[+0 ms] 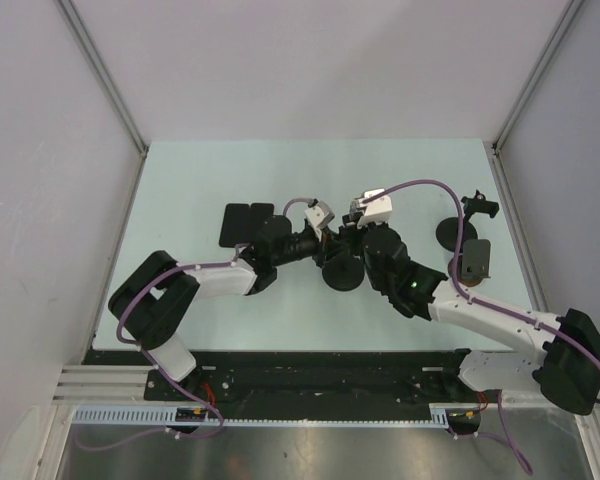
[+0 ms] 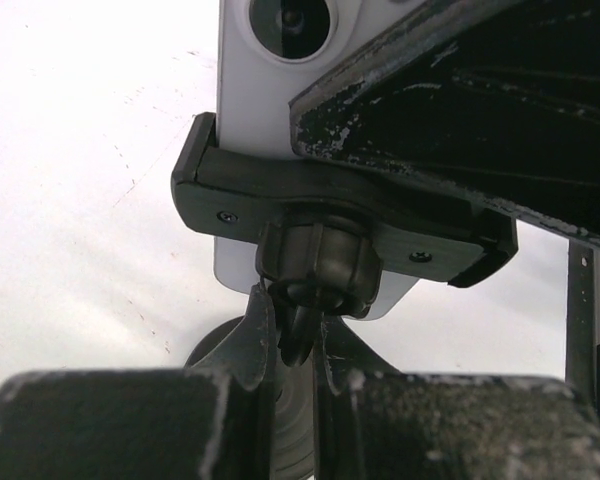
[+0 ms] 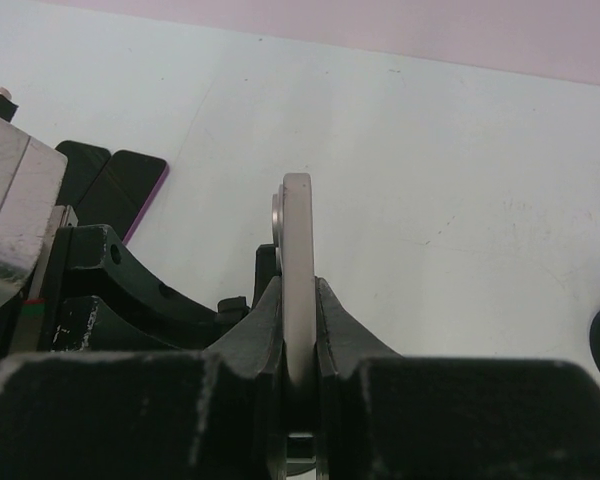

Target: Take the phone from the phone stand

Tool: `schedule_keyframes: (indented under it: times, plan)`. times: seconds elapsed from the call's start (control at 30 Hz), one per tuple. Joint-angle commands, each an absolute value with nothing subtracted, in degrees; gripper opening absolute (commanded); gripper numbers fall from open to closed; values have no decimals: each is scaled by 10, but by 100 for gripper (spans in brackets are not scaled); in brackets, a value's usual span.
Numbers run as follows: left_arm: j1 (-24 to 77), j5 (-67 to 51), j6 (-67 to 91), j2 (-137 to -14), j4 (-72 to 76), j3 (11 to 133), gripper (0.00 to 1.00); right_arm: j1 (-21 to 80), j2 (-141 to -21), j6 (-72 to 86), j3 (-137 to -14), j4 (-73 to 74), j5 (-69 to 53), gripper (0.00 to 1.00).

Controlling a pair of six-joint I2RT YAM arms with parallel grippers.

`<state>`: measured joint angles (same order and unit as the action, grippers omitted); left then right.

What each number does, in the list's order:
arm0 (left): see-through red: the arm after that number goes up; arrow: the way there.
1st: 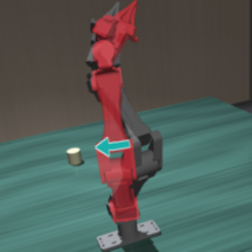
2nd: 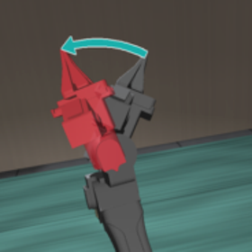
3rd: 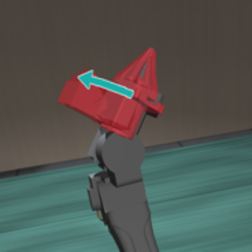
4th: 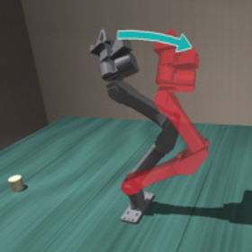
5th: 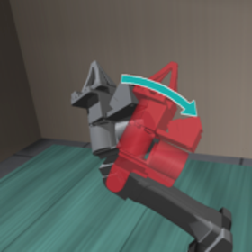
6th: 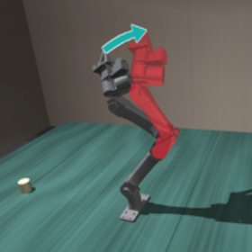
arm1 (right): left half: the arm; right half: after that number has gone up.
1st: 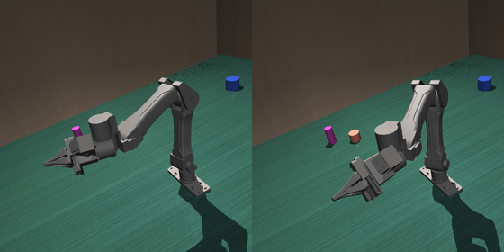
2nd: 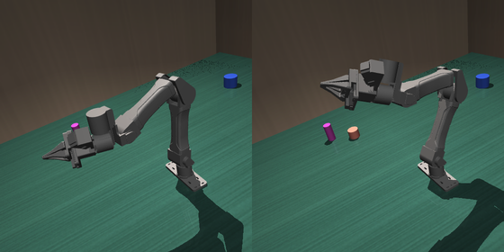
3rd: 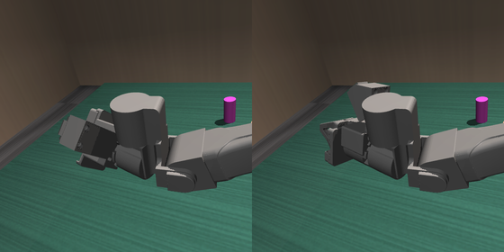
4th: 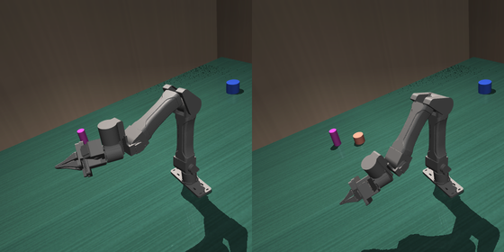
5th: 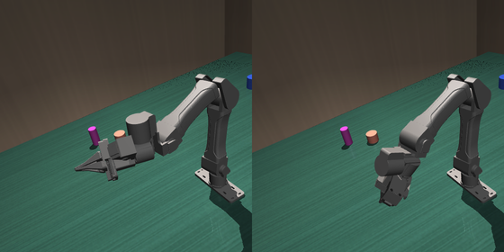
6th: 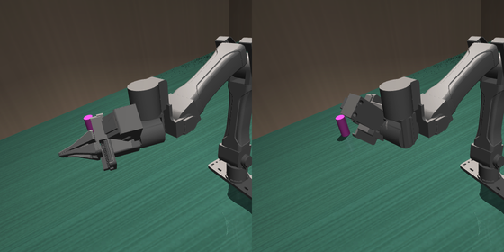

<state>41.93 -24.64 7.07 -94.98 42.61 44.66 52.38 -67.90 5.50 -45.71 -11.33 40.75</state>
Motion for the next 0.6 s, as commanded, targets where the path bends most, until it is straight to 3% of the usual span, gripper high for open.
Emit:
schedule_keyframes:
  times: [0.0, 0.57]
  plan:
    - [394, -207, 106, -949, 328, 421, 0, 499, -641, 27, -460, -95, 382, 0]
    - [424, -126, 79, -980, 253, 439, 0, 522, -553, 38, -511, -96, 348, 0]
